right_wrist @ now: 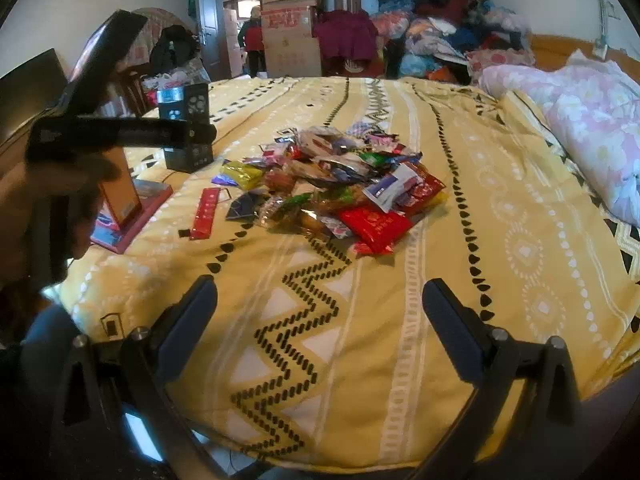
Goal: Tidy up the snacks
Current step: 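Move both tools back over the snack pile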
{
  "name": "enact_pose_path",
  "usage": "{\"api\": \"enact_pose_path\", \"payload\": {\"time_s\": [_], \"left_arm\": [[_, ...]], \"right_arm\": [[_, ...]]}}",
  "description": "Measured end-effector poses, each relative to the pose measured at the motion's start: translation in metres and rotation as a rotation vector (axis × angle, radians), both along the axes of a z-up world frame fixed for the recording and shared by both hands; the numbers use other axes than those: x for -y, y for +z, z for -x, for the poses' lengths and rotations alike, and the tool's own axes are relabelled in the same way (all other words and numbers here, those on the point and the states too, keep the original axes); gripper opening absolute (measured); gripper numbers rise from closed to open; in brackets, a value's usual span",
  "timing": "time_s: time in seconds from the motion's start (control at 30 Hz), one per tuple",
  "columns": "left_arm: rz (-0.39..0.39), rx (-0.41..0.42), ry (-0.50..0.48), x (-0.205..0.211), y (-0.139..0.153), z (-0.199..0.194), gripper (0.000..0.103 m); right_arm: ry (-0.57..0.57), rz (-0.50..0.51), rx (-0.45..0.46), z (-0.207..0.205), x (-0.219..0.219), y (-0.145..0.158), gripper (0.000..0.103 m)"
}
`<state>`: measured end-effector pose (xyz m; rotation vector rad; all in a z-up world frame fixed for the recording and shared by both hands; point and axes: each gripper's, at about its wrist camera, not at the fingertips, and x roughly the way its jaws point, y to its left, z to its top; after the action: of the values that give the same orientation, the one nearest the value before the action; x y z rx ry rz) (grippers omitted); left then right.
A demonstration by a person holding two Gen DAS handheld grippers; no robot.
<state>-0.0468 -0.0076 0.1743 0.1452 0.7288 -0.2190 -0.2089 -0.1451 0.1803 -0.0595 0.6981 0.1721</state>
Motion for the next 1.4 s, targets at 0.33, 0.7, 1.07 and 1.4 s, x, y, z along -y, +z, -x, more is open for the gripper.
{"api": "enact_pose_path", "payload": {"time_s": [0.33, 0.7, 1.07, 1.4], "left_arm": [[-0.014, -0.021, -0.005, 0.01, -0.012, -0.01, 0.103], [-0.003, -0.046, -0.006, 0.01, -0.022, -0.016, 0.103], [0.199, -0.134, -0.112, -0.011, -0.047, -0.008, 0.081], [0.389, -0.262, -0.199, -0.001, -0.071, -0.038, 0.059]], "right_arm": [[-0.013, -0.023, -0.015, -0.007, 0.011, -0.004, 0.103], [-0.011, -0.044, -0.048, -0.01, 0.012, -0.009, 0.103], [-0.008, -0.147, -0.101, -0.02, 0.025, -0.024, 0.093], [-0.012, -0.213, -0.154, -0.032, 0.04, -0.052, 0.089]]}}
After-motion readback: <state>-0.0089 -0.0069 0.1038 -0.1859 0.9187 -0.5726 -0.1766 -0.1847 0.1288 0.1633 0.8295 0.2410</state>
